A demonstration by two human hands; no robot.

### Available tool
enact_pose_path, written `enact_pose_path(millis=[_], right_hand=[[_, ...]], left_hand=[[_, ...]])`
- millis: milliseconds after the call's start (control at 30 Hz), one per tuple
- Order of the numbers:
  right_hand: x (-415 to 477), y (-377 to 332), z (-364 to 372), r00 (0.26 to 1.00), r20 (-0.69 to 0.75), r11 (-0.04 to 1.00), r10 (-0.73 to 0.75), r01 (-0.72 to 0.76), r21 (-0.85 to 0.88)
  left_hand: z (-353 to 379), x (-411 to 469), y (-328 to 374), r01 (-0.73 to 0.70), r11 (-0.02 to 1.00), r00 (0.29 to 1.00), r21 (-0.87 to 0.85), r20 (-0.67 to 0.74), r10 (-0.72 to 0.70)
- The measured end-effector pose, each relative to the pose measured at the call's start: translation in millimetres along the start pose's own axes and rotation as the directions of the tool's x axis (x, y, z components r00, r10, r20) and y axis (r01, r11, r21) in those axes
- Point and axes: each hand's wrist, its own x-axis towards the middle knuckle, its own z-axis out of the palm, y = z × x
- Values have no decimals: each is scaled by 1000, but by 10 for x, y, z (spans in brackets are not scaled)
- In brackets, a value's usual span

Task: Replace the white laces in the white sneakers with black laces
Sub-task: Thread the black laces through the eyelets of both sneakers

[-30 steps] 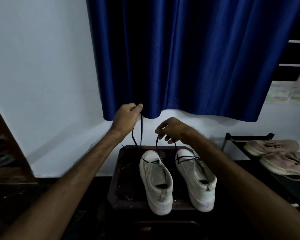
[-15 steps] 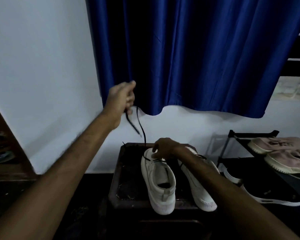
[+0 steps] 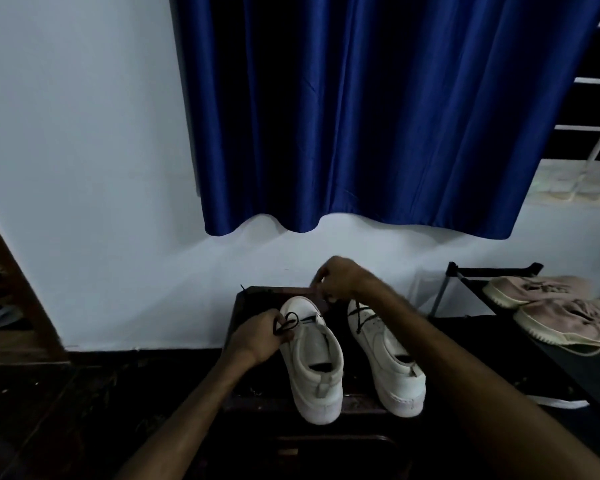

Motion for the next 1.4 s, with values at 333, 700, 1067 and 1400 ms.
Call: enact_pose_path(millis=[333, 700, 1067, 1400], right_hand=[[20, 262, 451, 990, 139, 981, 25, 3, -196], [107, 340, 664, 996, 60, 965, 70, -52, -258], [10, 478, 749, 1000, 6, 996, 15, -14, -83], [16, 553, 793, 1000, -21, 1000, 21, -20, 22]], left_hand=[[59, 147, -110, -57, 995, 994, -85, 90, 65], [-991, -117, 333, -279, 174, 949, -944, -299, -100], [294, -6, 25, -94, 995, 975, -35, -204, 85], [0, 63, -52, 40, 987, 891, -155, -441, -106]])
